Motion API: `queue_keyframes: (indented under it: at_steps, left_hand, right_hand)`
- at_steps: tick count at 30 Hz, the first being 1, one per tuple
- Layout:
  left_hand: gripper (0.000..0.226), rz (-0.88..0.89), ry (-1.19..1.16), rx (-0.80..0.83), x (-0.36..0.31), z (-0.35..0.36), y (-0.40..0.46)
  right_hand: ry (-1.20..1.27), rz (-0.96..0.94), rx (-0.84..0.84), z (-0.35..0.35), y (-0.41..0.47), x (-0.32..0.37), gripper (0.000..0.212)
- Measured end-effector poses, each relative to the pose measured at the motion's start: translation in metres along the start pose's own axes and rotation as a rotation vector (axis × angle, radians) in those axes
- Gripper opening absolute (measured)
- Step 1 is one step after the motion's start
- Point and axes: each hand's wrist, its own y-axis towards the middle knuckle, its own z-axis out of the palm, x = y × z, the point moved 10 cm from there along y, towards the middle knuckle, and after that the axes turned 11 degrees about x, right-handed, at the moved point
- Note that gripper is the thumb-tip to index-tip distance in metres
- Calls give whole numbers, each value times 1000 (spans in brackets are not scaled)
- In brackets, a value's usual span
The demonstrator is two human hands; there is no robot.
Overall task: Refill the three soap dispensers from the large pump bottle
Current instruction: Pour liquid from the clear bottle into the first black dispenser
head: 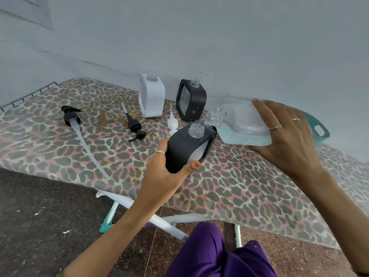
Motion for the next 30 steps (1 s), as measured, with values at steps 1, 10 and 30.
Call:
queue_keyframes:
  at_steps: [1,10,30]
  left_hand:
    - [51,2,2,1,0,0,0]
    - [48,2,15,6,-1,1,1]
    - [44,-6,11,57,1,3,2]
  right_hand:
    - [0,0,-2,0,0,0,79]
    - [-10,-2,-3,0,-1,-1,80]
    - [-24,-14,-33,-1,-1,-2,75]
